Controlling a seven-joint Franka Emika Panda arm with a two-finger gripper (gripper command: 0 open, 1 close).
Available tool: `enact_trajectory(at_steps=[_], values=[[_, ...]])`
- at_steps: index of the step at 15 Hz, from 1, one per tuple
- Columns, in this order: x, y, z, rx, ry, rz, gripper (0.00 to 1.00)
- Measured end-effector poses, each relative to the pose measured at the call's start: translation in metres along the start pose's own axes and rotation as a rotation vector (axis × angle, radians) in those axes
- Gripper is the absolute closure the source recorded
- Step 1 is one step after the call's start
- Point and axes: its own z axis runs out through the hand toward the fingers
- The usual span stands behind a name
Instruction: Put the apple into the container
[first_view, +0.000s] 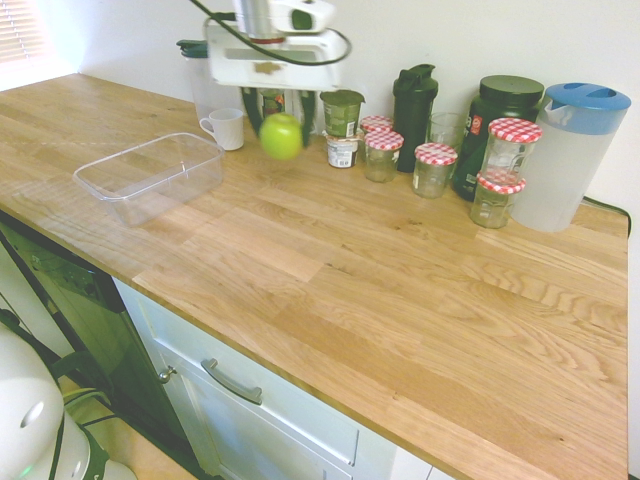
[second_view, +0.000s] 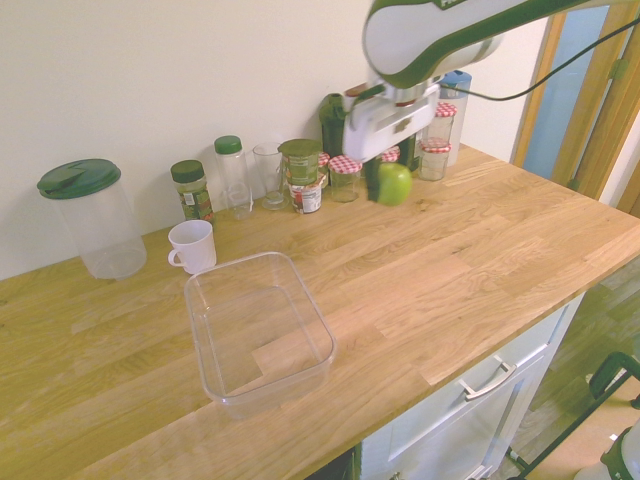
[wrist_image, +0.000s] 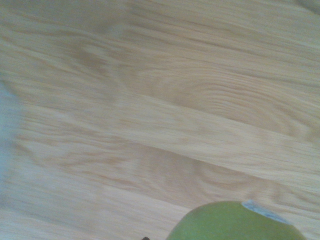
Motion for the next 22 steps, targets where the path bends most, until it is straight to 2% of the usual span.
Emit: enact_trajectory(at_steps=[3,6,8,13,17,18,22], values=[[-0.067,-0.078,0.011,0.013,0.000,-0.010,1.00],[-0.128,-0.122,0.003,0.044,0.017,0.016,1.00],[-0.154,-0.142,0.014,0.051,0.011,0.012,1.00],[-0.114,-0.172,0.129,0.048,-0.032,0.034,1.00],[-0.091,-0.185,0.135,0.064,-0.035,0.039,1.00],[-0.087,-0.183,0.137,0.062,-0.034,0.039,0.00],[-0.088,-0.184,0.139,0.056,-0.037,0.025,0.00]])
